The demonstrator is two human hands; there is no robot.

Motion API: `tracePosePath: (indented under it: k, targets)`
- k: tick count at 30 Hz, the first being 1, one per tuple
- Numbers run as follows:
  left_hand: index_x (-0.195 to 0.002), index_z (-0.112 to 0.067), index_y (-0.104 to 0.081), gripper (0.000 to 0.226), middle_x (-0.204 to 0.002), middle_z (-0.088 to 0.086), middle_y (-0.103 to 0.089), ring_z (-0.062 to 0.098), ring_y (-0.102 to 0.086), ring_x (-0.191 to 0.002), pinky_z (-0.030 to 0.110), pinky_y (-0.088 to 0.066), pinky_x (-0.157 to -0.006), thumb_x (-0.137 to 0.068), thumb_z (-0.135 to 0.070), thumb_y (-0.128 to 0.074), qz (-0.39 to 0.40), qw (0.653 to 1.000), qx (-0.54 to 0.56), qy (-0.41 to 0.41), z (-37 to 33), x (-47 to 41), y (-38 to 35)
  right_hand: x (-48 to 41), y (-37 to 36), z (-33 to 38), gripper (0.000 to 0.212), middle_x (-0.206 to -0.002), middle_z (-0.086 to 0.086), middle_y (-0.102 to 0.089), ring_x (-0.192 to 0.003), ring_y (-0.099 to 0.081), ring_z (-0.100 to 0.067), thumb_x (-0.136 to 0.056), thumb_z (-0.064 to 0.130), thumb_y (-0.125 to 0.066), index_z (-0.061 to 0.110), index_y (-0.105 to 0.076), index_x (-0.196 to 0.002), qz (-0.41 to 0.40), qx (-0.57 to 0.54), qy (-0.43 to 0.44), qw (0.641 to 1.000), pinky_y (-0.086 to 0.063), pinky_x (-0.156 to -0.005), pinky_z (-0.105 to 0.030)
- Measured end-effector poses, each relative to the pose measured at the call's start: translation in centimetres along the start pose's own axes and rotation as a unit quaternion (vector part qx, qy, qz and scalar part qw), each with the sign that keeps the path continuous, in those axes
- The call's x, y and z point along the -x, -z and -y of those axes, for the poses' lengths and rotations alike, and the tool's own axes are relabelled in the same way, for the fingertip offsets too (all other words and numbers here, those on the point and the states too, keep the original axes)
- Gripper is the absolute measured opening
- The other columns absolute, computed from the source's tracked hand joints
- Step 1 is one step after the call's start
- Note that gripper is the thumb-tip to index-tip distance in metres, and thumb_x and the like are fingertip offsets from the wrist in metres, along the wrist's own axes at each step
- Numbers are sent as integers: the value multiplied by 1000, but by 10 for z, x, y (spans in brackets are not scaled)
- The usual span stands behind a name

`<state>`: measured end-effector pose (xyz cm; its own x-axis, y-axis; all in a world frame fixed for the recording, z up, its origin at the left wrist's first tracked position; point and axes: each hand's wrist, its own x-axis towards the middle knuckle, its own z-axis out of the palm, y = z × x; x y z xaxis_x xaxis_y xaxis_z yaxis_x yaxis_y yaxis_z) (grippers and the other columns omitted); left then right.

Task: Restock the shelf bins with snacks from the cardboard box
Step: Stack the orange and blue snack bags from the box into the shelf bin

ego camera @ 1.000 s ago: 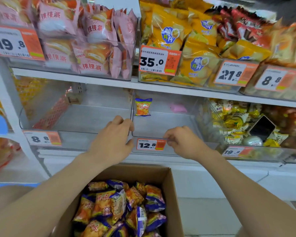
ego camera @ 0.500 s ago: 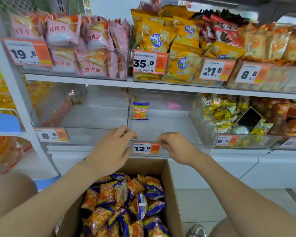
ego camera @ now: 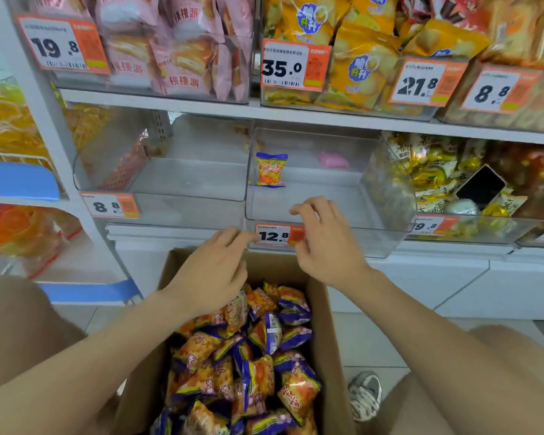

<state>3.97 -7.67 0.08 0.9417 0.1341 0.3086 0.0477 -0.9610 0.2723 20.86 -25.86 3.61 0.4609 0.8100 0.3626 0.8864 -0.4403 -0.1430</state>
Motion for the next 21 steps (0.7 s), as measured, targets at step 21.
tracePosePath:
  k: [21]
  targets:
    - [-136,-29,-63,53,-140,-3,-56,19,-55,-130,36,-52,-104,-93,1,-66,314,947,-58,-15,42,21,-88,55,-122,20,41,-125,-9,-56,-102,-59,-24,-97,21,-71,13,-55,-134,313,39,214,925,-51,-78,-34]
